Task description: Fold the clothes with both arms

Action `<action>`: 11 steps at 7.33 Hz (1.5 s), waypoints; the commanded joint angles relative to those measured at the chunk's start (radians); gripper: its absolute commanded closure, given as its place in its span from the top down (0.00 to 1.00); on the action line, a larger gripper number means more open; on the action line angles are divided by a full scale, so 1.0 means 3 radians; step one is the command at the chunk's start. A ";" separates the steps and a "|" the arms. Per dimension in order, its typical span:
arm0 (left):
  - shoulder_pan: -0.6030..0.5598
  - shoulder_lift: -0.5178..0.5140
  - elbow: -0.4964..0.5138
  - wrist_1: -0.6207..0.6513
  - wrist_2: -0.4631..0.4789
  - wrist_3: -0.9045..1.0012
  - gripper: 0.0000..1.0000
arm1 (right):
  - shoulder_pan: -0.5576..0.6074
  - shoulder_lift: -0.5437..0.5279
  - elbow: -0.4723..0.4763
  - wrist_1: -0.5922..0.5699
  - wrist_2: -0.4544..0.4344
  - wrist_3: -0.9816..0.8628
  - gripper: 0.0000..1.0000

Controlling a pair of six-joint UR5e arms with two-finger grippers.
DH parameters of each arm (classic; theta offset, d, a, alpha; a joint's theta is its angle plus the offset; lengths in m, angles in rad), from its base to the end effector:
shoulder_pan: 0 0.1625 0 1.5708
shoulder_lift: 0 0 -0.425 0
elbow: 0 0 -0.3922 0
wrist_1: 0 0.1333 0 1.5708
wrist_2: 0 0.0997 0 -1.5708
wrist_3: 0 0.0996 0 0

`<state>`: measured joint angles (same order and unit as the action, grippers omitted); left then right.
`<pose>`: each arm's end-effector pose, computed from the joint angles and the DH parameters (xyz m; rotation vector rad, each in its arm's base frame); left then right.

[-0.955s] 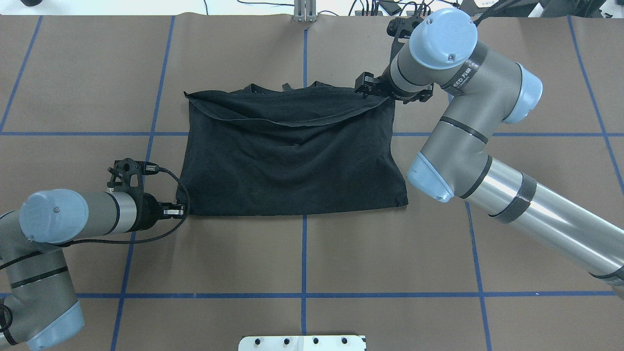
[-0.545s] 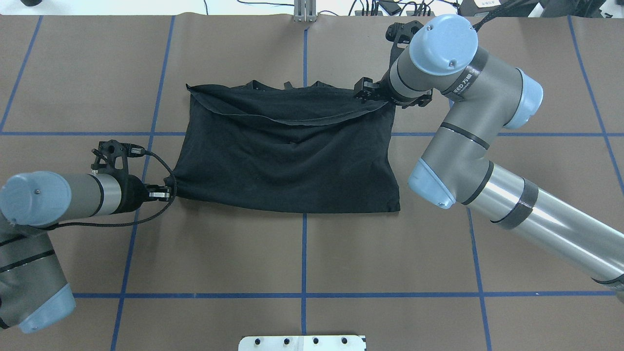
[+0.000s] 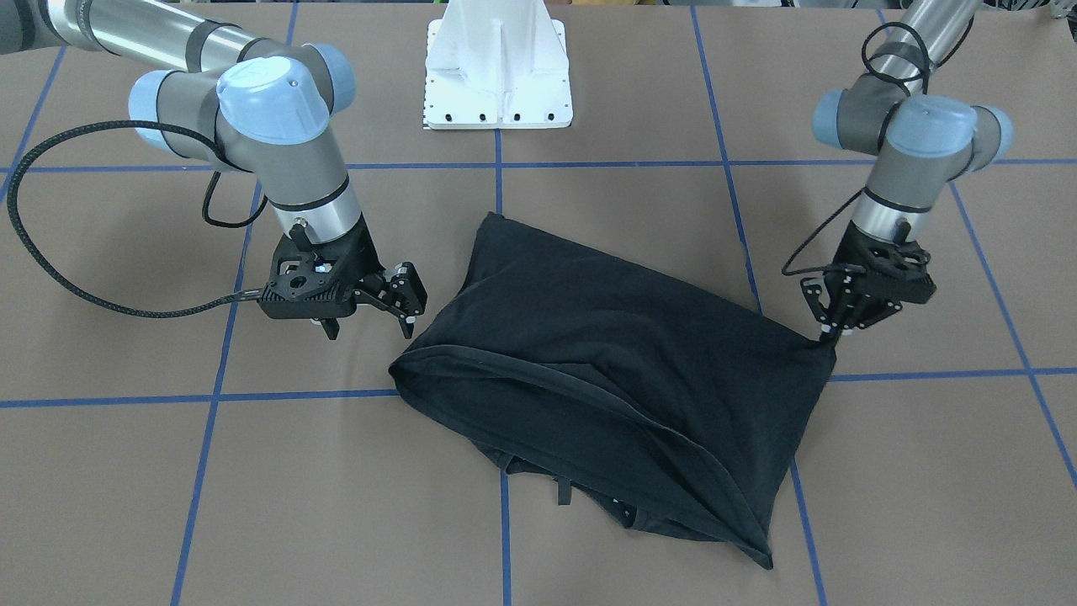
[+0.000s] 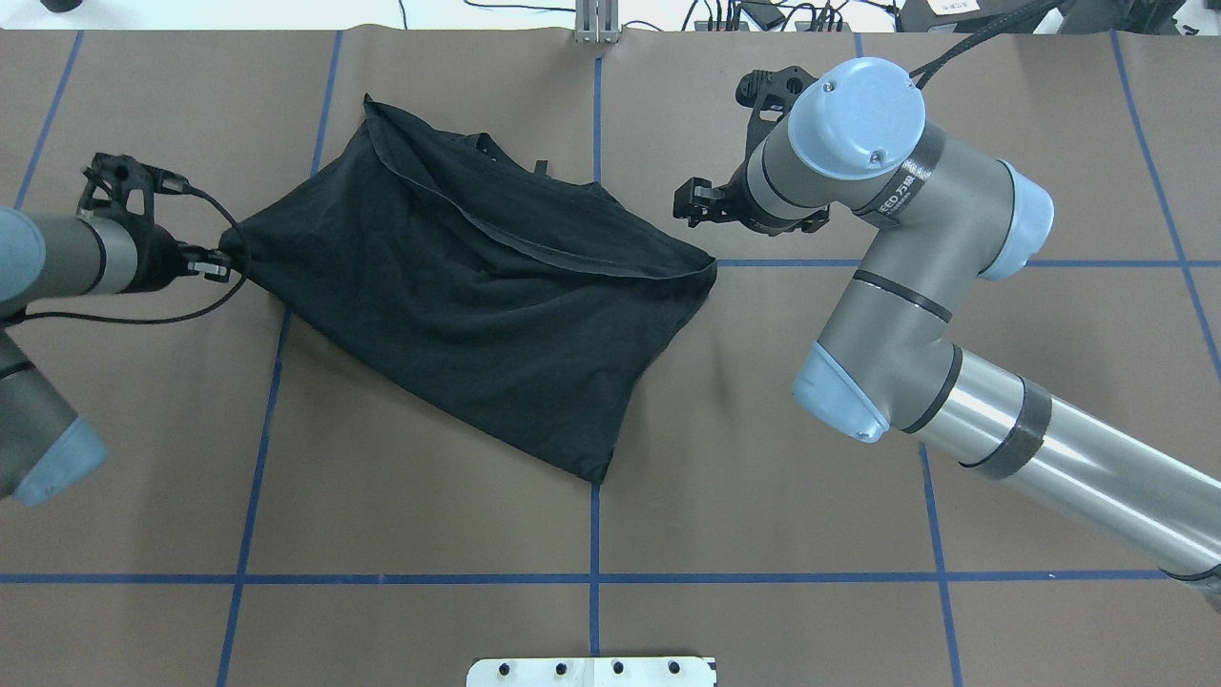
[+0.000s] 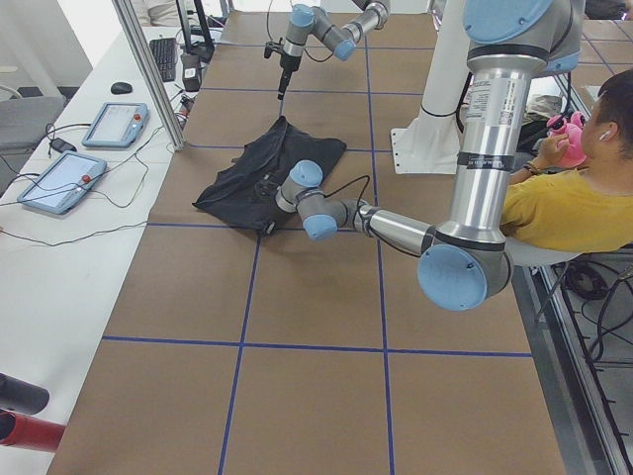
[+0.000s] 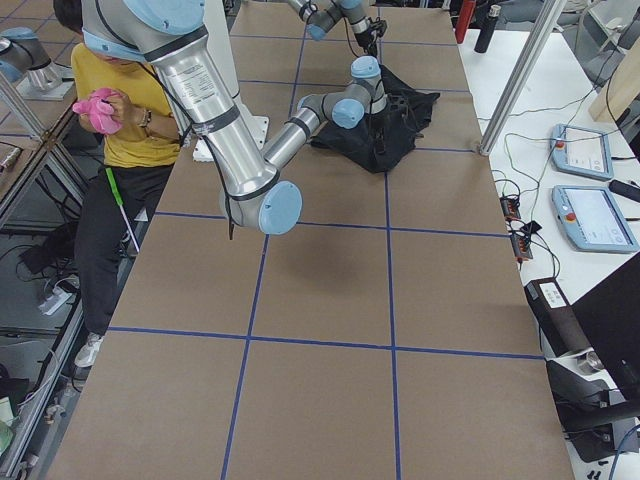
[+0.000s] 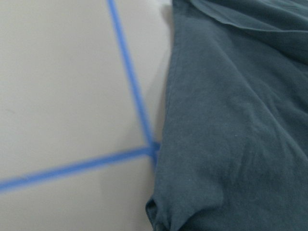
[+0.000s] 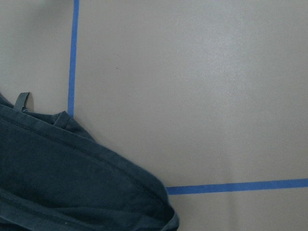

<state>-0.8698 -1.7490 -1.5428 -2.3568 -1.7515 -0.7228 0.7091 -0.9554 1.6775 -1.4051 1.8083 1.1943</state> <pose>0.2995 -0.5338 0.4999 0.5975 0.7364 0.0644 -0.4428 -0.5246 0.2341 0.2669 -0.8722 0.2039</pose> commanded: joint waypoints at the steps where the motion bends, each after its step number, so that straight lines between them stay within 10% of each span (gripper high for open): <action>1: -0.0448 -0.0909 0.1291 -0.0262 -0.0042 0.0470 0.00 | -0.0042 -0.0001 0.0053 -0.0010 -0.0004 0.0068 1.00; 4: -0.0577 -0.1538 0.2070 -0.0330 -0.0098 0.0594 0.00 | -0.0078 -0.0001 0.0069 -0.0015 -0.0019 0.0120 1.00; 5: -0.0598 -0.1518 0.2039 -0.0417 -0.0154 0.0675 0.81 | -0.0129 0.0009 0.0043 -0.0010 -0.0030 0.0120 1.00; 6: -0.0623 -0.1411 0.1953 -0.0640 -0.0200 0.0838 1.00 | -0.0150 0.0019 0.0028 0.0005 -0.0030 0.0110 1.00; 8: -0.0664 -0.0952 0.1311 -0.0643 -0.0749 0.0840 1.00 | -0.0185 0.0101 -0.0074 0.0005 -0.0045 0.0135 1.00; 11: -0.0659 -0.0567 0.0813 -0.0642 -0.0778 0.0687 1.00 | -0.0206 0.0882 -0.1200 0.0507 -0.0168 0.0549 1.00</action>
<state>-1.0671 -1.9569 -1.2468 -2.5493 -1.9768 -0.4897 0.6517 -0.7720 1.4699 -1.3571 1.7709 1.3175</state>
